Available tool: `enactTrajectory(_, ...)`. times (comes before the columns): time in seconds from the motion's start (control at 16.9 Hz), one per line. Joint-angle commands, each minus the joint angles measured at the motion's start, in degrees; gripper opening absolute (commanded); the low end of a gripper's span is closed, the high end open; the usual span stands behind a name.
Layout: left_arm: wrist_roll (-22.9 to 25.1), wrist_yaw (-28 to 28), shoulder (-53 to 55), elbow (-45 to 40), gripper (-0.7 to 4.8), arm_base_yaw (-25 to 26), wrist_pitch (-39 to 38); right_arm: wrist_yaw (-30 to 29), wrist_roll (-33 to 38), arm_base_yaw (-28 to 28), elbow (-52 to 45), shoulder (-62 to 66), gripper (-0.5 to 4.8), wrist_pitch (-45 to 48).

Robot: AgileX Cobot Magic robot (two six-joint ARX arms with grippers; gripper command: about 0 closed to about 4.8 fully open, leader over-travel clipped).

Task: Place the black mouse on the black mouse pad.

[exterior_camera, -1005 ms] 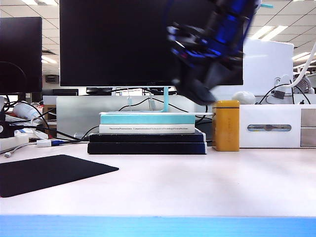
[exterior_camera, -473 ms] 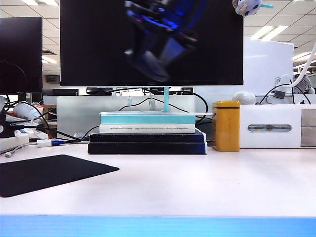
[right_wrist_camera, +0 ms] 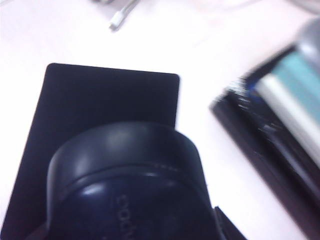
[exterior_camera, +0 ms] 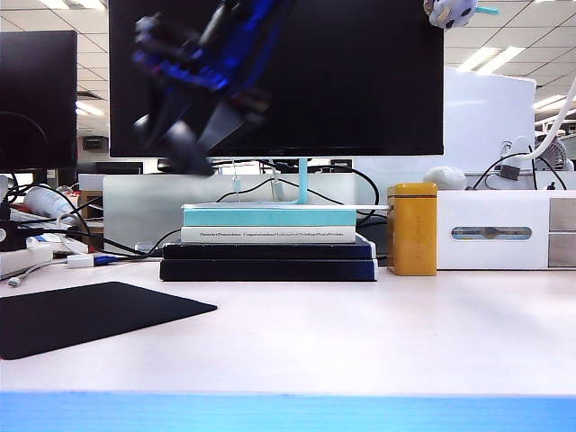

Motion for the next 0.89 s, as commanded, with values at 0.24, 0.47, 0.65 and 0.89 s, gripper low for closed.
enactTrajectory(0.24,0.28,0.04,-0.11,0.39,-0.03,0.02,1.22,0.13,-0.24,4.61,5.68,9.70,3.45,1.14)
enactTrajectory(0.47,0.28,0.07,-0.09,0.39,-0.03,0.00,1.18,1.88,0.26,6.58,7.72,13.94,3.45,4.26)
enactTrajectory(0.65,0.28,0.07,-0.09,0.39,-0.03,0.02,1.18,3.06,-0.74,7.10,7.78,14.23,3.45,4.50)
enactTrajectory(0.89,0.28,0.04,-0.09,0.39,-0.03,0.00,1.18,4.22,-1.88,7.41,7.65,14.82,3.45,2.56)
